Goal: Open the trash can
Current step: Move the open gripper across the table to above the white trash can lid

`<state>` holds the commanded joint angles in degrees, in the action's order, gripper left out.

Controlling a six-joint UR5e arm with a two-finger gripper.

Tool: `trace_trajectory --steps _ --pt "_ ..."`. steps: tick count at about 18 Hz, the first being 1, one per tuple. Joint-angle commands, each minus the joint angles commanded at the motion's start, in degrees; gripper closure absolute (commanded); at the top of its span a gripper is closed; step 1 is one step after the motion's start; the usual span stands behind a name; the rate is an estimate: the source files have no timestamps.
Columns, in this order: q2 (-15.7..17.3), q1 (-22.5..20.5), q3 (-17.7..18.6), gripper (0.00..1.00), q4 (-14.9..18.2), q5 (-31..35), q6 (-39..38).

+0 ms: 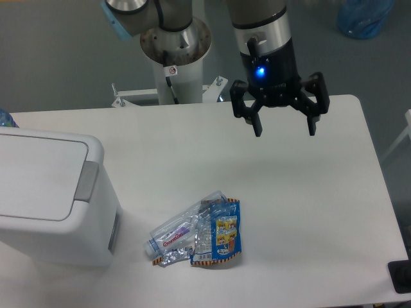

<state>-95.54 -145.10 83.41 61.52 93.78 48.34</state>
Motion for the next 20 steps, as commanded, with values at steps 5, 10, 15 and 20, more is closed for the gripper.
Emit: trace_trajectory --steps 5,10,15,20 --pt "-1.14 0.08 -0.79 0.00 -0.26 0.09 -1.14" --pt "-1.14 -0.18 -0.44 0.00 -0.26 -1.75 -2.63" --pt "-1.05 0.08 -0.79 0.00 -0.26 -7.54 -11.49" --pt "-0.52 1.22 -1.14 0.00 -0.26 -15.90 -27.22"
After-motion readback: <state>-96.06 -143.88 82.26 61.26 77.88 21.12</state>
